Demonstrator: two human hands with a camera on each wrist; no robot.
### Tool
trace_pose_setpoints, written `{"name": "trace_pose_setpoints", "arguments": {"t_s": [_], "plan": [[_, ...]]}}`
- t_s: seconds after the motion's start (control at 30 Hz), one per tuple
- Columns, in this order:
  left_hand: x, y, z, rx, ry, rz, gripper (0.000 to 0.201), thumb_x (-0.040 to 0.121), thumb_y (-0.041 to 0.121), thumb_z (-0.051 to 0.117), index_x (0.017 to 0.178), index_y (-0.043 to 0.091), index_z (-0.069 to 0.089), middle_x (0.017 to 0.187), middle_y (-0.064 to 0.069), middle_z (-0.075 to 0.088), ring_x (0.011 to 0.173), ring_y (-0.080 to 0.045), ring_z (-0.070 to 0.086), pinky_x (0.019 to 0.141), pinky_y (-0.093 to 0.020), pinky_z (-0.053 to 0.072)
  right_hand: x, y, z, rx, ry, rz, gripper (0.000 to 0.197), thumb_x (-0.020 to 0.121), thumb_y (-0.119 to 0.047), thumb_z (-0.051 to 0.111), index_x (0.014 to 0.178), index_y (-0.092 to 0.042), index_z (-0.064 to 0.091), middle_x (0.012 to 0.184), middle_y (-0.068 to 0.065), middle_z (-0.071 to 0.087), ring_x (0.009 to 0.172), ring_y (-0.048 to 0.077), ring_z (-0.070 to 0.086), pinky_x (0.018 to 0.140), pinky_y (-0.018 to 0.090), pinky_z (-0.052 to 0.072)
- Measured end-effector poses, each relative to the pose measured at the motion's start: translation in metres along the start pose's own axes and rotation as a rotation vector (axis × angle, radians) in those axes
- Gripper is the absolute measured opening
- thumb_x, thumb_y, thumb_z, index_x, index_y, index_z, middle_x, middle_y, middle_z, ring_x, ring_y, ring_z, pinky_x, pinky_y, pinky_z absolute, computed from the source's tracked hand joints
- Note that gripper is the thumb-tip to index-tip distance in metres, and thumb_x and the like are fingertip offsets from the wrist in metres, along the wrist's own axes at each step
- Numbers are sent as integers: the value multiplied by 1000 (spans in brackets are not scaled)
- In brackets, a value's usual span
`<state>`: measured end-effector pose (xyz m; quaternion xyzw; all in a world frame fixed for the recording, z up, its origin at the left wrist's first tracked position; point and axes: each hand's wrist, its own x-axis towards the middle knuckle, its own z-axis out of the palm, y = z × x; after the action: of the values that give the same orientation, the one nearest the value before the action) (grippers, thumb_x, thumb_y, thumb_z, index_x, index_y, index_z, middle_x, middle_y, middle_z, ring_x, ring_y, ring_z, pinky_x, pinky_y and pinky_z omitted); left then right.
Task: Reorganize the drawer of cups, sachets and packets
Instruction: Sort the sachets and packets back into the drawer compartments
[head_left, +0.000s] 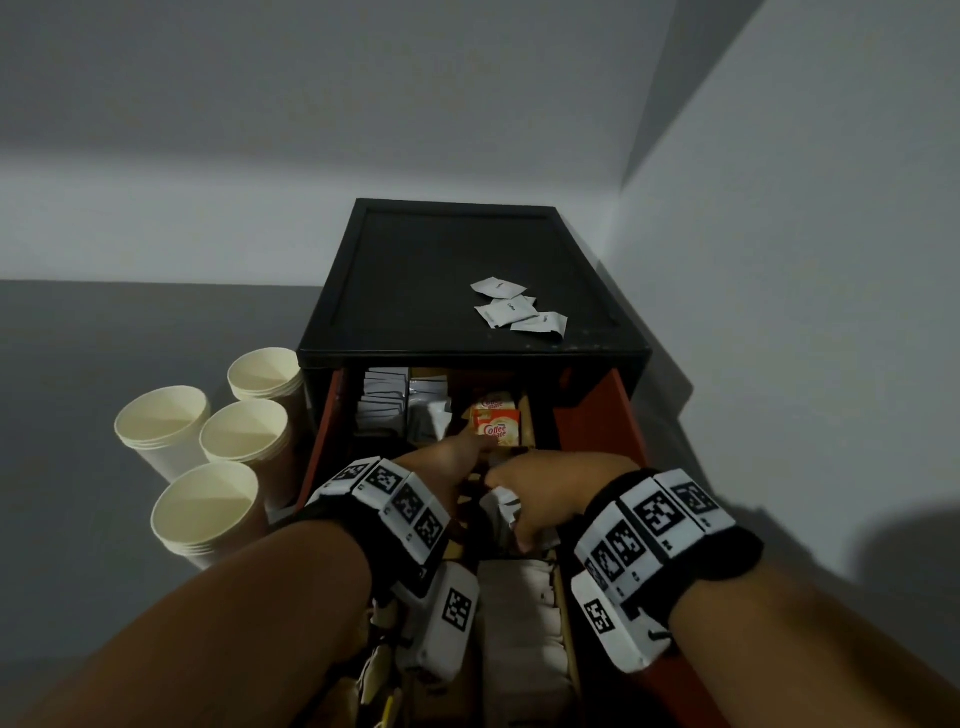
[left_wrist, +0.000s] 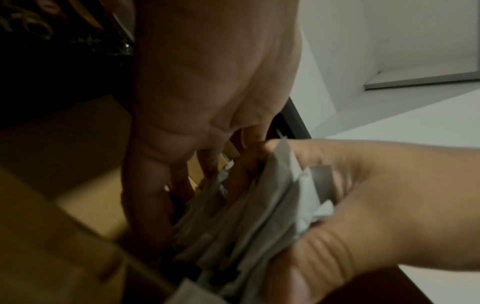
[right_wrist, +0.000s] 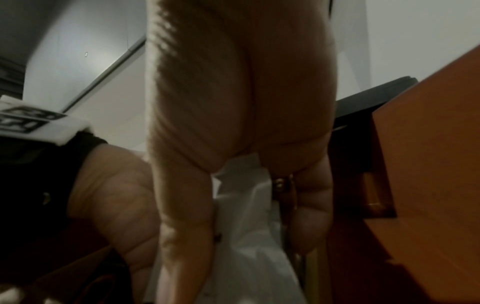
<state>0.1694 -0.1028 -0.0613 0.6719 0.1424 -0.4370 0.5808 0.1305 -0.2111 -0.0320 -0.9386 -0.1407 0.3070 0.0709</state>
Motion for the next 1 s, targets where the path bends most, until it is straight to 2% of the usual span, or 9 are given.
{"name": "trace_pose_setpoints", "arguments": {"t_s": [0.07,0.23,0.3,0.4,0.53,0.7,0.8,0.9,1.0], "plan": [[6,-2,-2,-19,-54,9,49,96,49,39,128,15,52,115,-5,57,104,-26,51,88,-45,35,2,-2,4,-65,9,14,24,79,-7,66,83,-18,45,81,-2,45,74,15,46,54,23,37],[14,0,-3,-123,-59,78,57,94,56,37,125,12,54,107,-8,58,96,-24,53,68,-34,40,6,-7,12,-164,86,-7,27,91,-4,50,118,-4,50,117,15,54,96,27,52,66,24,37],[17,3,-2,-160,-55,109,58,91,58,41,121,12,60,115,-10,61,97,-27,55,70,-33,41,6,-7,15,-194,153,-5,24,93,-5,45,116,-3,51,120,17,54,106,30,53,75,30,37],[21,3,-1,-205,-47,142,55,89,59,43,111,14,65,102,-9,64,86,-26,57,72,-32,43,5,-6,23,-236,179,6,25,96,-7,42,118,-4,52,120,16,55,107,31,55,78,33,40],[24,-5,1,-182,-30,174,54,91,59,41,118,17,62,118,-9,61,105,-27,55,101,-40,34,0,-6,29,-264,132,40,27,94,-12,46,120,-5,51,121,17,52,108,32,53,84,37,44],[15,-10,2,-253,-144,190,51,95,53,38,118,13,59,106,-11,64,87,-23,60,71,-32,45,-10,-7,24,-197,112,106,35,90,-16,52,124,-7,47,138,15,30,127,34,31,98,39,37],[11,-12,5,-300,-243,166,52,93,55,37,105,12,64,96,-10,65,81,-22,60,70,-32,45,-13,-9,23,-194,119,131,37,88,-17,55,123,-6,48,144,14,21,133,35,21,105,43,36],[8,-14,5,-351,-278,166,57,92,58,36,102,11,67,89,-10,69,81,-23,63,70,-33,46,-15,-7,20,-109,180,105,37,84,-17,60,118,-7,49,138,12,26,127,32,29,99,37,39],[6,-14,7,-402,-273,184,56,94,55,36,107,9,65,94,-11,67,85,-24,62,74,-35,46,-16,-4,15,21,267,27,35,82,-9,62,115,-7,51,118,10,45,99,23,48,73,25,40]]}}
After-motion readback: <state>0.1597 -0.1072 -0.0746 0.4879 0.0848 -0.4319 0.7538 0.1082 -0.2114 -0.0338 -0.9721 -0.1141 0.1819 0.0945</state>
